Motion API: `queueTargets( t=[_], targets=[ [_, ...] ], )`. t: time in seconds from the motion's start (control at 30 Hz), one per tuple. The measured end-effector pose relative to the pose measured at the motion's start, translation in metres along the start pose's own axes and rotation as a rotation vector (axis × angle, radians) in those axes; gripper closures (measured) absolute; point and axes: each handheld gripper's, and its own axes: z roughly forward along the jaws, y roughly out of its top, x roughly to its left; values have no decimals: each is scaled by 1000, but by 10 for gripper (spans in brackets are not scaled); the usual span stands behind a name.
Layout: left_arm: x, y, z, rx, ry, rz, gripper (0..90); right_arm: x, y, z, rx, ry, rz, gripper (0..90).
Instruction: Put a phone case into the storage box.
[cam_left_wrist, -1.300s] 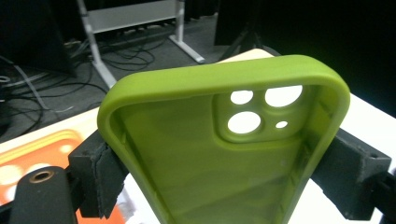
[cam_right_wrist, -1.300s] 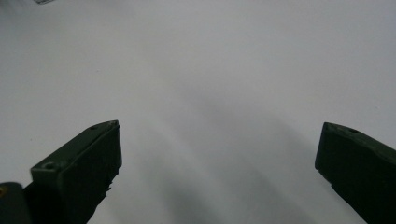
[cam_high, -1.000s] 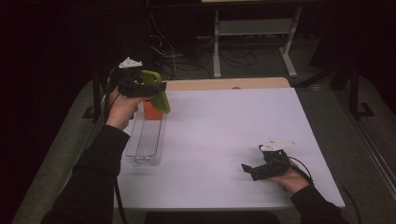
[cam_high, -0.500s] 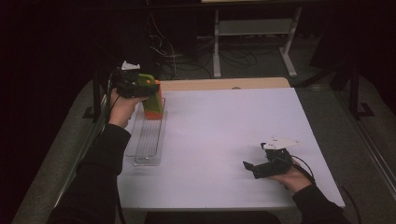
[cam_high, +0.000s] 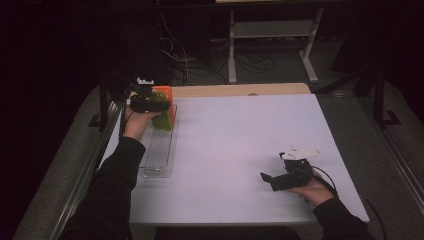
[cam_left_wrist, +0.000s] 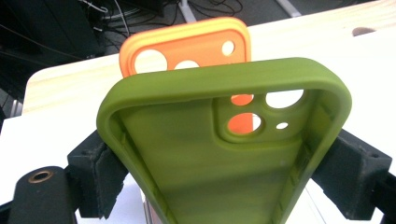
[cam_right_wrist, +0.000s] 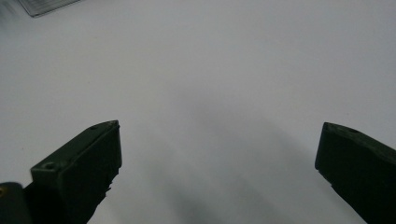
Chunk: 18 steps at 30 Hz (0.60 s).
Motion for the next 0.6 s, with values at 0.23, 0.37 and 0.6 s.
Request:
queueTargets(
  t=[0.23,0.37,0.6],
  targets=[
    [-2,-1,7,17,9,27,126,0,0,-1,-1,2,0,0],
    [-3,-2,11,18,12,26,122,0,0,-1,-3,3,-1,0],
    [-5,-1,18,-3,31,19,104,0,0,-1,-5,1,-5,0]
  ],
)
